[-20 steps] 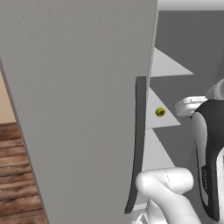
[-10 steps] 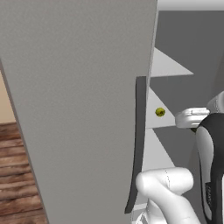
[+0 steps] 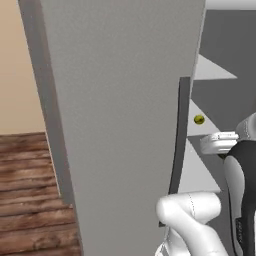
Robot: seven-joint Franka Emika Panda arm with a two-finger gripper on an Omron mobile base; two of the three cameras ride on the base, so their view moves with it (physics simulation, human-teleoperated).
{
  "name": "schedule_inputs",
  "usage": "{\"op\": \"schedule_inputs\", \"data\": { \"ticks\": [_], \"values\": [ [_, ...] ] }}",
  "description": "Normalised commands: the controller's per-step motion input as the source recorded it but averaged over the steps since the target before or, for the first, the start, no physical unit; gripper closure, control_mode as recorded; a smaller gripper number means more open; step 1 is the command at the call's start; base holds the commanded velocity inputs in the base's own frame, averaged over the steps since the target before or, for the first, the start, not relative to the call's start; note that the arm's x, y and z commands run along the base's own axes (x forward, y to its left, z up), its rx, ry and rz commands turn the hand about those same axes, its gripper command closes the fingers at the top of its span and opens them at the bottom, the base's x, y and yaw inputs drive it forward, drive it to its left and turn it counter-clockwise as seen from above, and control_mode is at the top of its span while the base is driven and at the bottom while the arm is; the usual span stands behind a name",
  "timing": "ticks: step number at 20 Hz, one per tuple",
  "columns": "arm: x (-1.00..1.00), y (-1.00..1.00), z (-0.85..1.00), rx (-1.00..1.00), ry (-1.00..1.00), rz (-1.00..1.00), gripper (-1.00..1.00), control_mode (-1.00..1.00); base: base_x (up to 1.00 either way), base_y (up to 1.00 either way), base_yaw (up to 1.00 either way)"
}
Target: Take the broccoli, lime, and pear from the freezer and place them in the bowl on the counter.
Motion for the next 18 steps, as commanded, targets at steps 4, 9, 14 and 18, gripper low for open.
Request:
{"op": "schedule_inputs", "data": {
  "ticks": [4, 9, 14, 18],
  "values": [
    [0.00, 0.00, 0.00, 0.00, 0.00, 0.00, 1.00, 1.00, -0.65, 1.00, 0.36],
    [0.00, 0.00, 0.00, 0.00, 0.00, 0.00, 1.00, 1.00, -0.05, 1.00, 0.65],
    [0.00, 0.00, 0.00, 0.00, 0.00, 0.00, 1.00, 1.00, 0.13, 1.00, 0.58],
    [0.00, 0.00, 0.00, 0.00, 0.00, 0.00, 1.00, 1.00, 0.68, 0.92, 0.50]
  ]
}}
